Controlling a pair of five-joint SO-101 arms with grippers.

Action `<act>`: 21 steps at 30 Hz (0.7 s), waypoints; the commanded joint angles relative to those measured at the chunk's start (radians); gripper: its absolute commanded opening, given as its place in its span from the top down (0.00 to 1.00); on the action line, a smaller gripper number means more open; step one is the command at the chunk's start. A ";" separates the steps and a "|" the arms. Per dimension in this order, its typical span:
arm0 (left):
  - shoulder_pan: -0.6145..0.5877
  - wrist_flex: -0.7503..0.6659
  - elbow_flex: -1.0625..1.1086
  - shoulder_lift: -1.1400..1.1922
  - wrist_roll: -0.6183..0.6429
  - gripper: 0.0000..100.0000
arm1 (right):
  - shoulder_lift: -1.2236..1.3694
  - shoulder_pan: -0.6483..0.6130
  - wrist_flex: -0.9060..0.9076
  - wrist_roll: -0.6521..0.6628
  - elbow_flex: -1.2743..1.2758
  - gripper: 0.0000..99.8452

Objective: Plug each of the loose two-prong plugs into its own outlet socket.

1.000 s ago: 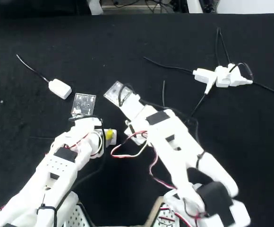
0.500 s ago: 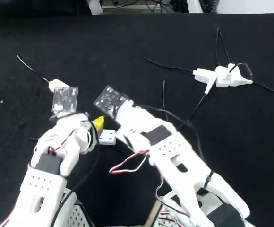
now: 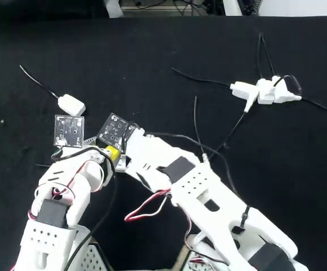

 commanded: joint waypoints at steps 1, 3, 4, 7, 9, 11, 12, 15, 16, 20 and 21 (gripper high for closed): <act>-0.012 0.002 0.019 -0.014 -0.057 0.79 | -0.065 -0.011 -0.017 -0.009 -0.015 0.99; -0.018 -0.005 0.036 -0.014 -0.069 0.79 | -0.114 -0.014 0.003 -0.011 -0.008 0.99; -0.030 -0.005 0.038 -0.014 -0.071 0.79 | -0.147 -0.015 0.025 -0.011 -0.008 0.99; -0.082 -0.005 0.035 -0.014 -0.068 0.79 | -0.254 -0.015 0.095 -0.011 -0.012 0.99; -0.096 -0.005 0.033 -0.014 -0.068 0.79 | -0.311 -0.015 0.129 -0.011 -0.007 0.99; -0.096 -0.005 0.033 -0.014 -0.066 0.79 | -0.343 -0.015 0.153 -0.011 0.001 0.99; -0.096 -0.005 0.033 -0.014 -0.064 0.79 | -0.351 -0.015 0.160 -0.011 0.004 0.99; -0.096 -0.005 0.035 -0.014 -0.063 0.79 | -0.354 -0.015 0.164 -0.012 0.016 0.99; -0.096 -0.005 0.035 -0.014 -0.061 0.79 | -0.354 -0.017 0.161 -0.012 0.022 0.99; -0.101 0.002 0.031 -0.023 -0.061 0.79 | -0.354 -0.028 0.158 -0.012 0.033 0.99; -0.102 0.002 0.028 -0.023 -0.061 0.79 | -0.354 -0.028 0.158 -0.012 0.033 0.99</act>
